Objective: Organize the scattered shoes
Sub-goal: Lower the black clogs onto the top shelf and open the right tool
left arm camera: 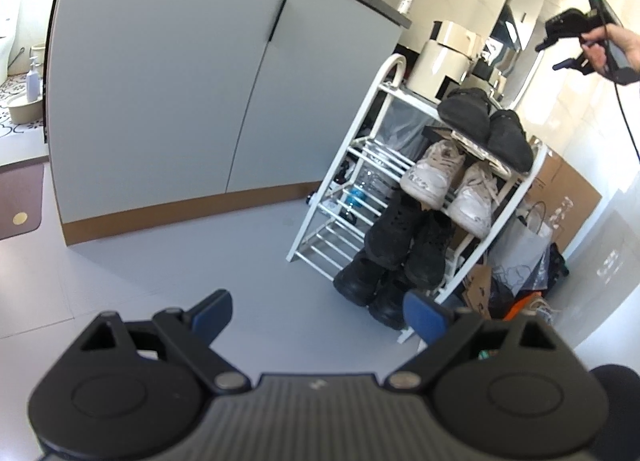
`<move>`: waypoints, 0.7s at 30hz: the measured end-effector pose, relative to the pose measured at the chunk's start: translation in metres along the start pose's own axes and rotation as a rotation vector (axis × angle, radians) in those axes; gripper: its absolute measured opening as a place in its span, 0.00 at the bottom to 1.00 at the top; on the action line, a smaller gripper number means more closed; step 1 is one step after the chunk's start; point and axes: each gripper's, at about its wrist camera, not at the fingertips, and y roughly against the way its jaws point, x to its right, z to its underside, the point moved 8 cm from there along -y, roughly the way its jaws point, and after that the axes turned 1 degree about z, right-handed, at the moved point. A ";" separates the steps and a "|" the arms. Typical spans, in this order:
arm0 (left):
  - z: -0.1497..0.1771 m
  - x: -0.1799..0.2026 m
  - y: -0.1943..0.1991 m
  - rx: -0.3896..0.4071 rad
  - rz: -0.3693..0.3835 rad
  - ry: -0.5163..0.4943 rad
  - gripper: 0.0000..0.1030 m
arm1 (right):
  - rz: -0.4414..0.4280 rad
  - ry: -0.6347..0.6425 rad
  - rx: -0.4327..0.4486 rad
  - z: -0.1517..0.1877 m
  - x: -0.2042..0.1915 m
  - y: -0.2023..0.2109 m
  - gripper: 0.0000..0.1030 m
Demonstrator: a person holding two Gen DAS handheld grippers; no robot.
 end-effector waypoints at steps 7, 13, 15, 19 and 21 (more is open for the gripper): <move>0.007 -0.004 -0.003 -0.052 -0.036 0.010 0.92 | -0.013 -0.020 -0.013 0.015 -0.010 0.034 0.74; 0.004 -0.006 0.004 -0.041 -0.048 0.022 0.92 | -0.056 -0.039 -0.043 0.046 -0.012 0.049 0.91; 0.005 -0.005 0.007 -0.034 -0.041 0.031 0.92 | -0.099 -0.106 -0.075 0.058 -0.008 0.053 0.94; 0.010 -0.001 0.010 -0.036 -0.043 0.027 0.92 | -0.135 -0.125 -0.107 0.084 -0.002 0.060 1.00; 0.011 0.003 0.012 -0.035 -0.044 0.024 0.92 | -0.146 -0.100 -0.112 0.102 -0.003 0.064 1.00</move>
